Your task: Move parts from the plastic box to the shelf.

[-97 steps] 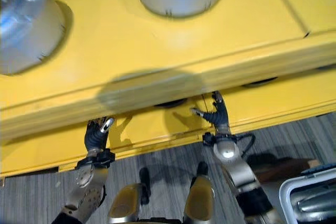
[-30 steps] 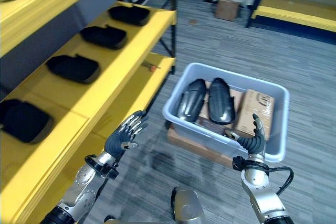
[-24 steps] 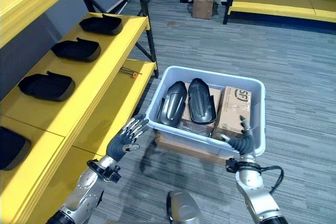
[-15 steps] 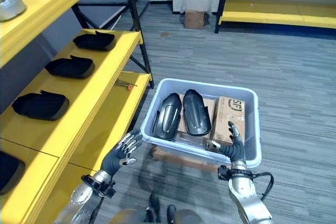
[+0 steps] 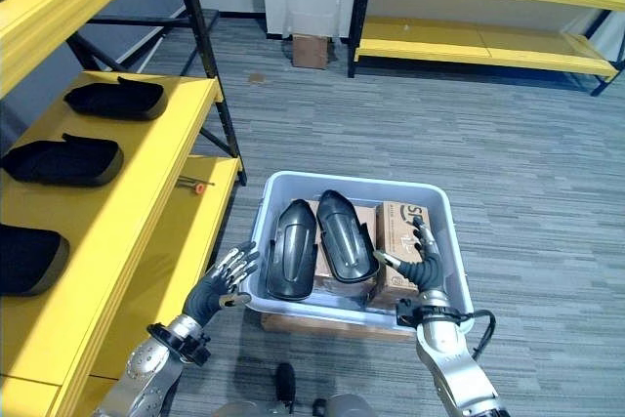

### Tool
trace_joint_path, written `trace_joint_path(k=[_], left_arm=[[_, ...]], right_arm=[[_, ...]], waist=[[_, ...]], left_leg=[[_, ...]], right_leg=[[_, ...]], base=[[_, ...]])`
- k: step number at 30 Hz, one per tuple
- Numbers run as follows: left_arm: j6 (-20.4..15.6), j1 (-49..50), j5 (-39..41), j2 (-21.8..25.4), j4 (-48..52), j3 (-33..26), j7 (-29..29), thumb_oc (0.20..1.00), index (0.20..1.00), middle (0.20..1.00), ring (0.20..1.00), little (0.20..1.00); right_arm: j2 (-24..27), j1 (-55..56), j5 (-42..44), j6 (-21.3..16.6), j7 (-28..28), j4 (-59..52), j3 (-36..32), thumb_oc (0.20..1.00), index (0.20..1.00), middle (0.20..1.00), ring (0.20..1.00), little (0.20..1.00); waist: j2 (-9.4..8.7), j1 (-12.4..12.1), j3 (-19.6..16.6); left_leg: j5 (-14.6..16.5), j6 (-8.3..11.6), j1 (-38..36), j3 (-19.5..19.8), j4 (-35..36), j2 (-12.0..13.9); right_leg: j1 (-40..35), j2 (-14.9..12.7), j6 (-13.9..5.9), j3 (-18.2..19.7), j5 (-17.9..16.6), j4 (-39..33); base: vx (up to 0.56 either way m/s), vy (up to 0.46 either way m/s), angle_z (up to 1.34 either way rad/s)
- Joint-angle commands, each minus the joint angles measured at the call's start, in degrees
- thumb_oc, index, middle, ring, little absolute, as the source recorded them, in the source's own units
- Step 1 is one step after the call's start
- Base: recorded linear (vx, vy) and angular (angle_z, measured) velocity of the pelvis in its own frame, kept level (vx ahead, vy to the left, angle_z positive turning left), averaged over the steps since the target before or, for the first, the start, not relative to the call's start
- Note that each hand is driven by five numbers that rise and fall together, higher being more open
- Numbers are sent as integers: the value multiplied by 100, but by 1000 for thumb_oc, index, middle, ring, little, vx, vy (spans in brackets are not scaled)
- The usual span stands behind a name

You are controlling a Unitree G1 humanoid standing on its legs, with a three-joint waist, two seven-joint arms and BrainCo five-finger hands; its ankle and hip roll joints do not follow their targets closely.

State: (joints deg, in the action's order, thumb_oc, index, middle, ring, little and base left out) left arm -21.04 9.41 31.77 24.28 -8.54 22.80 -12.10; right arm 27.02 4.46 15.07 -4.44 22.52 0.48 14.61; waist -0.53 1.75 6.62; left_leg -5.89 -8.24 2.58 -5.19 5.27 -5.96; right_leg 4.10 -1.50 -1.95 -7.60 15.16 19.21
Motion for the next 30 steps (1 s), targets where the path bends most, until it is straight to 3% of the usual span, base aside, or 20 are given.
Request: trace_joint_path(k=[1,2,7,9,15,18,20,21,22,23,24,28,29,30], left_arm=[[-371,74,-246,-34,162,-180,219,1000,1000,1000,1000,1000],[-361,66,-249,-35,163,-182,228,1000,1000,1000,1000,1000],[-291,-42,-246,49,124,-189,444,1000,1000,1000,1000,1000],[-267,-12,-123,67,183,-228,500,1000,1000,1000,1000,1000],[-145,185,7,-31,396,-303,520,1000,1000,1000,1000,1000],[-238,392,-159,-99,464,-261,966,1000,1000,1000,1000,1000],[-146,409,-220,-91,478,-262,1111,1000,1000,1000,1000,1000],[195,343,-9,-108,429,-207,790,1000,1000,1000,1000,1000],[276,288,190,-108,420,-90,508,1000,1000,1000,1000,1000],[137,207,227,-82,416,-1,368,1000,1000,1000,1000,1000],[44,93,204,-20,415,114,479,1000,1000,1000,1000,1000],[-304,-558,334,-21,272,256,1174,1000,1000,1000,1000,1000],[-430,-790,-33,-12,283,156,1720,1000,1000,1000,1000,1000],[-428,-825,-205,1,292,145,1863,1000,1000,1000,1000,1000]], right_arm=[[-15,-201,-49,-166,-26,-131,-132,1000,1000,1000,1000,1000],[-16,-209,-56,-168,-23,-130,-131,1000,1000,1000,1000,1000],[-157,-359,-189,-70,-30,-37,-98,1000,1000,1000,1000,1000],[-186,-404,-244,16,-181,9,-77,1000,1000,1000,1000,1000],[-22,-307,-257,93,-295,-87,-40,1000,1000,1000,1000,1000],[154,-365,-516,-134,-642,-136,44,1000,1000,1000,1000,1000],[231,-484,-568,-47,-674,-117,103,1000,1000,1000,1000,1000],[308,-710,-676,-136,-562,11,205,1000,1000,1000,1000,1000],[355,-972,-656,-261,-530,218,288,1000,1000,1000,1000,1000],[370,-1188,-679,-443,-467,350,369,1000,1000,1000,1000,1000],[366,-1559,-940,-656,-318,517,447,1000,1000,1000,1000,1000],[200,-2951,-1135,-525,-322,896,687,1000,1000,1000,1000,1000],[132,-3412,-1211,-201,-230,903,746,1000,1000,1000,1000,1000],[118,-3480,-1167,-134,-201,922,757,1000,1000,1000,1000,1000]], waist=[[-120,-135,36],[-121,-137,46],[-132,-10,107],[-157,-56,148],[-208,-193,200],[-210,-293,194],[-199,-349,216],[-182,-413,262],[-148,-463,315],[-116,-498,359],[-73,-535,427],[163,-634,977],[263,-705,1280],[272,-718,1319]], left_leg=[[351,422,-175,-217,-237,408],[361,421,-182,-222,-246,413],[544,444,-348,-115,-324,584],[564,536,-329,-145,-378,737],[498,738,-321,-245,-492,997],[406,874,-388,-172,-481,1161],[381,903,-359,-112,-489,1195],[348,918,-283,-51,-511,1201],[330,919,-205,-8,-545,1189],[322,913,-144,11,-569,1170],[329,904,-43,26,-619,1133],[273,890,461,127,-805,999],[217,898,694,184,-863,944],[210,899,725,195,-871,938]], right_leg=[[-53,-90,-89,0,-1406,-789],[-63,-98,-95,9,-1415,-808],[37,-637,-514,672,-2126,-1305],[-125,-789,-585,592,-2037,-1646],[-381,-763,-411,143,-1810,-1722],[-602,-705,-282,-108,-1682,-1769],[-627,-701,-245,-175,-1643,-1757],[-593,-701,-224,-231,-1624,-1720],[-546,-706,-215,-261,-1618,-1693],[-501,-713,-210,-272,-1624,-1679],[-417,-721,-207,-283,-1617,-1639],[5,-743,-141,-322,-1608,-1461],[203,-738,-104,-383,-1591,-1350],[230,-737,-99,-393,-1587,-1332]], base=[[7,-51,-79],[32,-94,-35],[92,-198,3],[85,-339,9],[86,-191,13],[205,-164,8],[125,-95,12],[60,-65,12],[36,-45,14],[-17,-1,12],[-49,29,21],[-206,96,15],[-259,65,24],[-193,35,18]])
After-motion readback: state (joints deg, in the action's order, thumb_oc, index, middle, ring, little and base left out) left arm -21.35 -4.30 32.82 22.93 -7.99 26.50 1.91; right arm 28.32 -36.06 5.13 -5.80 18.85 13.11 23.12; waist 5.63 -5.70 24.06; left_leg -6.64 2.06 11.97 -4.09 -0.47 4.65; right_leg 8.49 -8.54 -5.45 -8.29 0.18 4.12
